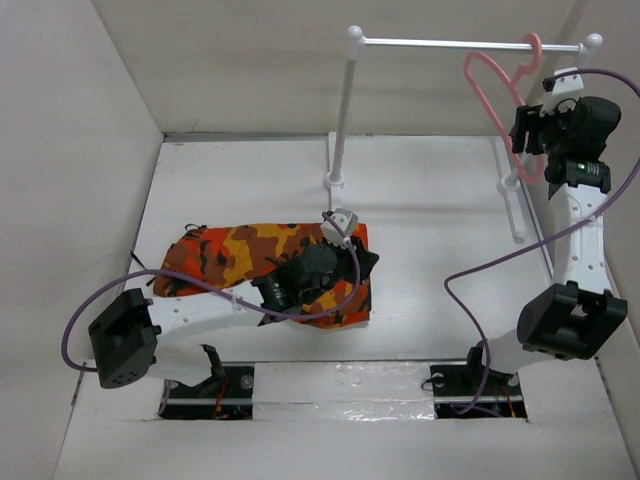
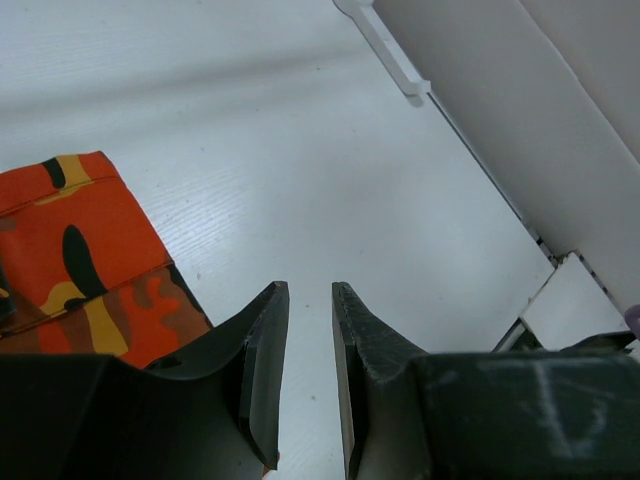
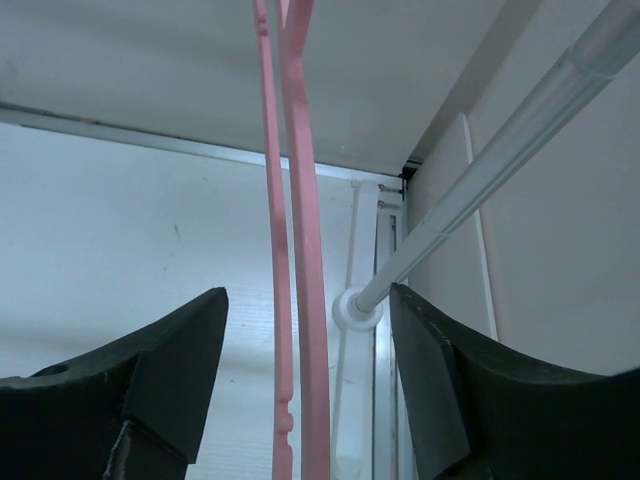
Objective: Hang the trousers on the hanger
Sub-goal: Pick up the hanger from the clothesline.
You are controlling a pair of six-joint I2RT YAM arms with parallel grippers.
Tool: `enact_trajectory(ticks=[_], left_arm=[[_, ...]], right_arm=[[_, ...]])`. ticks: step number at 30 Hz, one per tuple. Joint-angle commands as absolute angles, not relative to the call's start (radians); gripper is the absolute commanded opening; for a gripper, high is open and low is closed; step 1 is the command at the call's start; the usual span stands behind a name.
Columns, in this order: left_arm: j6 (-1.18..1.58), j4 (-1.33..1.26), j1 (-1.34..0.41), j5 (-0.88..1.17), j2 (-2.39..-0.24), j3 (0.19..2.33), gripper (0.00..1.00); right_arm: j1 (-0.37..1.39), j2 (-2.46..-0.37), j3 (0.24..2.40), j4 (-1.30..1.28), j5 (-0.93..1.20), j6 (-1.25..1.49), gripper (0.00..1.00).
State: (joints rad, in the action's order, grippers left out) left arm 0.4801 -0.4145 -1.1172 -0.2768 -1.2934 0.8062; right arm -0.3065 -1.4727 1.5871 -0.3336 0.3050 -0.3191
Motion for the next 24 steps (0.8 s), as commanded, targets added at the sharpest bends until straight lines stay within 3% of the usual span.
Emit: enact_trajectory(ticks=[1,5,6,9,12,13,15,22,24], left_arm=[[0.462,-0.515,-1.123,-0.270,-1.267,0.759,0.22],[0.451,-0.523,-1.123,-0.278,-1.266,0.742,0.22],[0.446,-0.526,-1.123,-0.281,-1.262,0.735,0.22],[0.431,-0.538,-1.123,-0.282,-1.252,0.726,0.22],[0.429,-0.548,-1.123,-0.272,-1.255,0.719,0.22],[0.431,-0.549,-1.123,-0.267,-1.261,0.721,0.22],[0.436,-0.560,-1.123,-0.253,-1.264,0.718,0.23],[0.436,-0.557,-1.123,-0.258,-1.276,0.722,0.23],[0.437,-0.555,-1.123,-0.259,-1.272,0.726,0.30]], right_arm=[[-0.307,-1.456,1.546,-0.259,0.267,-0.322,0.70],[-0.307,-1.453,1.499,-0.230,0.302,-0.301,0.46],[-0.307,-1.450,1.493,-0.229,0.311,-0.293,0.33],[-0.307,-1.424,1.459,-0.206,0.325,-0.269,0.21],[-0.307,-1.405,1.437,-0.201,0.322,-0.262,0.17],[-0.307,-1.394,1.433,-0.195,0.321,-0.264,0.08],[-0.296,-1.385,1.427,-0.190,0.293,-0.264,0.00],[-0.240,-1.329,1.428,-0.167,0.250,-0.276,0.00],[-0.227,-1.304,1.430,-0.179,0.207,-0.276,0.00]])
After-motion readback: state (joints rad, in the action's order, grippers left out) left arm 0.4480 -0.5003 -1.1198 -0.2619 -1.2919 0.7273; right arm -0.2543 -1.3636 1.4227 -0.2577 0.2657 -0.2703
